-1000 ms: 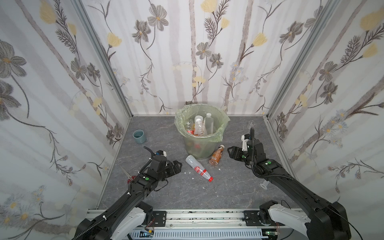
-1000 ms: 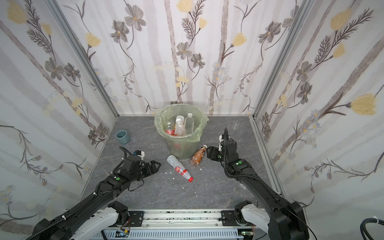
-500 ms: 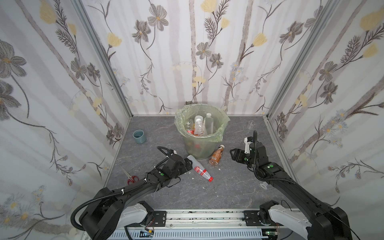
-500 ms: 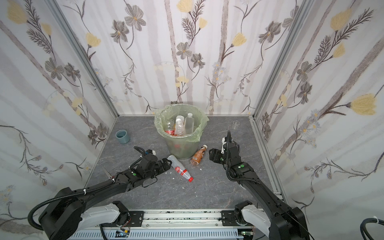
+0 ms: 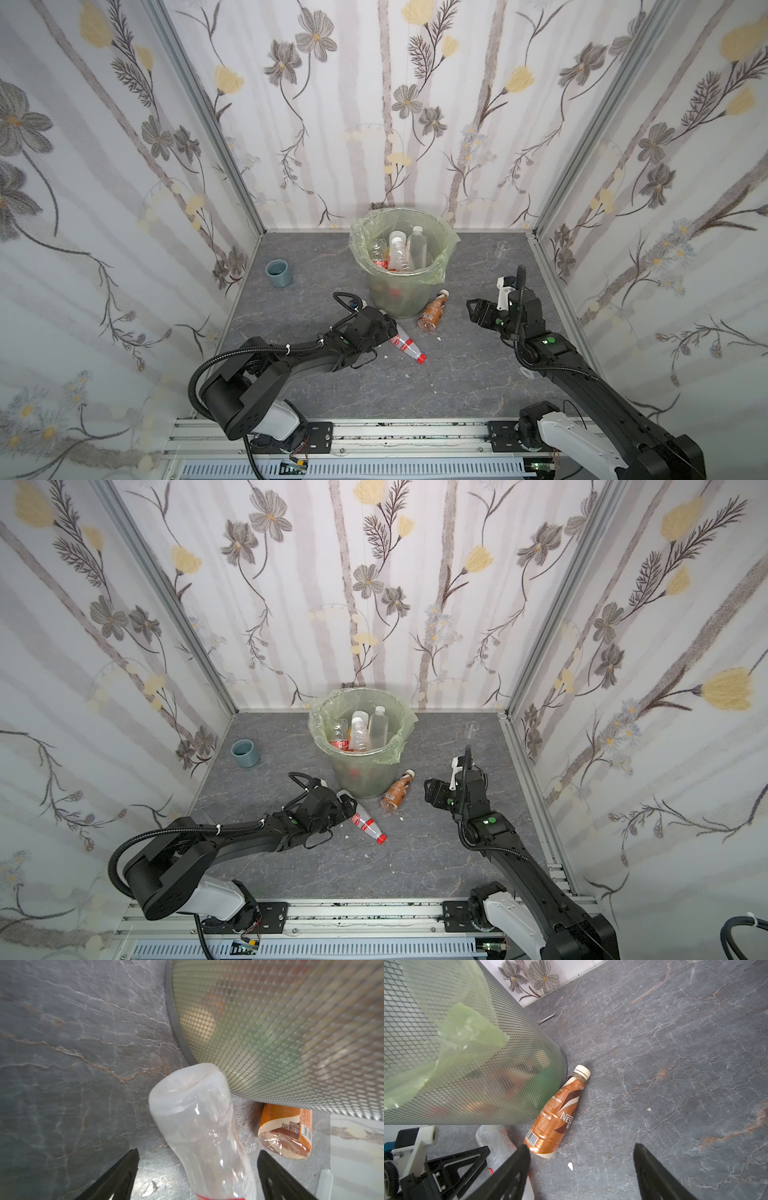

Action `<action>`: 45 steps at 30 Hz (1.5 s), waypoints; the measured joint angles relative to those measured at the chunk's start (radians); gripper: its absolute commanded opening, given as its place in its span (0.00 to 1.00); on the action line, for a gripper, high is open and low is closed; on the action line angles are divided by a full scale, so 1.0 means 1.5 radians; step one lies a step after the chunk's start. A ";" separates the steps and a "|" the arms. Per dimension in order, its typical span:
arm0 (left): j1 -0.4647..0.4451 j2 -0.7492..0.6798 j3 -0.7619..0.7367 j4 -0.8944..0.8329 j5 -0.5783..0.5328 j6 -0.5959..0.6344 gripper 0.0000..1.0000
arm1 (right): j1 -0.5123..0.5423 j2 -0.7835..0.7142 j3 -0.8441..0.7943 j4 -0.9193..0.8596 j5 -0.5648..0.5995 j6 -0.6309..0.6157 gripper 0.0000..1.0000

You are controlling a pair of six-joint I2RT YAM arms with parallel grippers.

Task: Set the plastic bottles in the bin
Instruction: 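Lower the left gripper and close it on the white-and-red bottle, then lift the white-and-red bottle with the left gripper and carry it over the bin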

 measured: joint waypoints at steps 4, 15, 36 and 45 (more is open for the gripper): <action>-0.010 0.039 0.019 0.006 -0.001 0.000 0.81 | -0.005 -0.006 0.000 -0.008 -0.002 0.000 0.79; -0.012 0.020 -0.033 0.035 -0.018 0.001 0.63 | -0.020 -0.024 -0.002 -0.021 -0.002 -0.005 0.79; 0.018 -0.137 -0.053 -0.133 -0.022 0.112 0.49 | -0.023 -0.014 0.007 -0.023 -0.008 -0.006 0.79; 0.092 -0.281 0.070 -0.275 -0.031 0.208 0.46 | -0.024 -0.026 0.005 -0.023 -0.008 -0.008 0.79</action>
